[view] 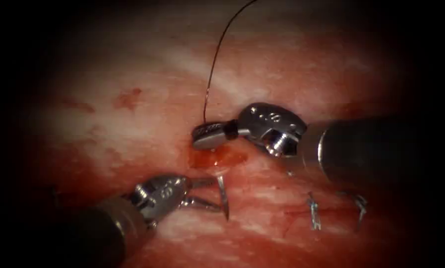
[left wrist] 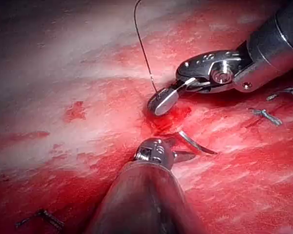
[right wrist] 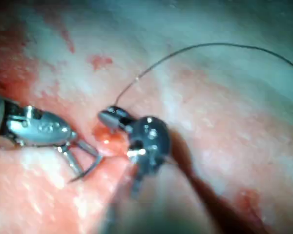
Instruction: Wound Closure
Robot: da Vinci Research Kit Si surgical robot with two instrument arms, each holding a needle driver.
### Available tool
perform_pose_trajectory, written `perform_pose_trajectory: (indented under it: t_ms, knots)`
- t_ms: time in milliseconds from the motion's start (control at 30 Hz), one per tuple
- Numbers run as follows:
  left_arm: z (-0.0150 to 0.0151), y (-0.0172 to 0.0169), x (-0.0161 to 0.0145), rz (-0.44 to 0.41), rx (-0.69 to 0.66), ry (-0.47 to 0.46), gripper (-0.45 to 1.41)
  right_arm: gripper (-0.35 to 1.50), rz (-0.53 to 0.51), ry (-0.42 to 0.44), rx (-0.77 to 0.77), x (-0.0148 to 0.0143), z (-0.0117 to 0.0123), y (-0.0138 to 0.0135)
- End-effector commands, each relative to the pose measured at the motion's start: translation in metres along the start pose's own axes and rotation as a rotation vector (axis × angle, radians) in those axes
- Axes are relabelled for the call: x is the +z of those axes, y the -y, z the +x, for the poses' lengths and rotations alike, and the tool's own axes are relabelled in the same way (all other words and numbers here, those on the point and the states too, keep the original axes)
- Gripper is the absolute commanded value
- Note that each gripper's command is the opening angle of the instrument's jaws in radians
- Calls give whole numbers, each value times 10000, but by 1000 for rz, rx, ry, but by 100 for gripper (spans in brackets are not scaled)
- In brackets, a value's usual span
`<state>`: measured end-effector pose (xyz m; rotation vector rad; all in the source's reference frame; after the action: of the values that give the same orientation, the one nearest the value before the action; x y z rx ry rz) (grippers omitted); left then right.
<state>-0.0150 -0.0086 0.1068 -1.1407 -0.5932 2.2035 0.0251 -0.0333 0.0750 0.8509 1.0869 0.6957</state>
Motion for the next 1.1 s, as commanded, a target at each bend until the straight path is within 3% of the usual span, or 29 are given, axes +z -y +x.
perform_pose_trajectory:
  t_ms: [33, 100, 200, 233, 267, 300, 333, 400, 467, 500, 567, 867, 1100]
  knots:
    - [-3, 0, 10, -3, -1, -1, 20, -35, 8, 8, 26, 8, -19, 5]
    - [-3, 0, 10, -3, -1, -1, 20, -35, 19, 17, 54, 5, -32, 14]
    - [-3, 0, 10, -3, -1, -1, 20, -35, 31, -19, 60, 1, -31, 12]
    - [-3, 0, 10, -3, -1, -1, 20, -10, 26, -51, 63, -1, -27, 8]
    - [-3, 0, 10, -3, -1, -1, 20, -10, 26, -51, 63, -1, -27, 8]
    - [-3, -1, 10, -3, 4, -1, 20, 74, 20, -113, 69, -4, -20, 0]
    - [-2, -2, 10, -3, 10, -1, 20, 104, 14, -155, 75, -6, -14, -5]
    - [-2, -3, 9, -4, 28, -1, 20, 118, 20, -216, 82, -9, -6, -13]
    - [-1, -8, 8, -5, 69, 0, 20, 125, 19, -263, -10, -17, 6, -24]
    - [0, -12, 8, -6, 104, 0, 20, 126, 6, -263, -127, -25, 13, -30]
    - [1, -20, 7, -8, 193, 0, 22, 126, 6, -261, -188, -40, 22, -38]
    - [5, -32, 0, -27, 381, 0, 24, 120, 5, -249, -211, -86, 29, -48]
    - [10, -30, -4, -18, 442, -37, 22, 118, -7, -244, -215, -95, 21, -52]
